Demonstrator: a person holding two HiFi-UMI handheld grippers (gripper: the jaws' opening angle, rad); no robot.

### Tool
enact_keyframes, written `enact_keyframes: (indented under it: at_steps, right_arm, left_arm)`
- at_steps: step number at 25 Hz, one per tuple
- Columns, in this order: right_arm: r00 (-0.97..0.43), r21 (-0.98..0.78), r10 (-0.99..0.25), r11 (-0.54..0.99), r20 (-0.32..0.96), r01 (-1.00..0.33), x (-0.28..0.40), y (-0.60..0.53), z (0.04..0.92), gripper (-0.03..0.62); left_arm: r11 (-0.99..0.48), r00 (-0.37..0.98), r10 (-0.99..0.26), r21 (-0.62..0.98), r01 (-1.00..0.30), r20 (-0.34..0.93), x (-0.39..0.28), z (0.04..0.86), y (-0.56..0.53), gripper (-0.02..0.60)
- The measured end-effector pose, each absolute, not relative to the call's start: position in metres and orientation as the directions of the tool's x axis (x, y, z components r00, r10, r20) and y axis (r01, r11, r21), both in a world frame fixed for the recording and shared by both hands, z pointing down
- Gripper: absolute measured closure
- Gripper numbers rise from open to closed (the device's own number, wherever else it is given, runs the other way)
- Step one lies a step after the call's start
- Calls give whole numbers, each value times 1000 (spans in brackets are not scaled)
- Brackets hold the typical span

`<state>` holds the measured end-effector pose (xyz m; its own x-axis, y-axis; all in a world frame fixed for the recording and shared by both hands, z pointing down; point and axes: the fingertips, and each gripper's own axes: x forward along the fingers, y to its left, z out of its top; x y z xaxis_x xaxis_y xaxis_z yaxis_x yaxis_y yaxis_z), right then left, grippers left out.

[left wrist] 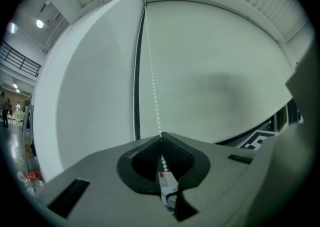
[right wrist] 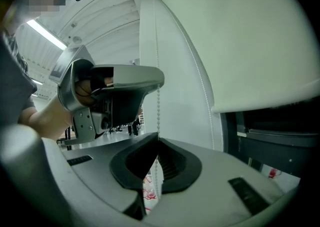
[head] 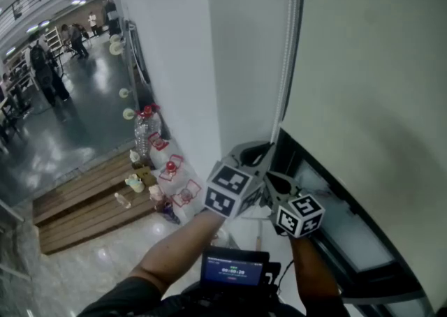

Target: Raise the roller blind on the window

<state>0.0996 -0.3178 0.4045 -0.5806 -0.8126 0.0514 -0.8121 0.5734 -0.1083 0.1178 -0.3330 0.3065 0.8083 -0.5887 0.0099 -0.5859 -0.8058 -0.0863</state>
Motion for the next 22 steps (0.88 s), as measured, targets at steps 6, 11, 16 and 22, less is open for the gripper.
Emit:
enact_keyframes:
  at_steps: [6,11,16,22]
  right_arm:
    - [-572,-104,-817,565,73,-819,96,-317,419,588]
    - [-566,-113,-820,556,86,-823,96,-316,426,588]
    - [-572,-130,-812,558,117,-820,92,-312,442,589]
    - [-558,-90,-816,551,149,-830,95,-309,443,586]
  left_arm:
    - [-807,807,-590,-59,-587,29,114,321,-332,583]
    - [-806,805,-591,-51,-589,42,113,327,-330,584]
    - [-807,805,-591,-46,-589,61,109,340,-327,583]
    - [-810,808,-585,-22,-585,65,102,343,-326,584]
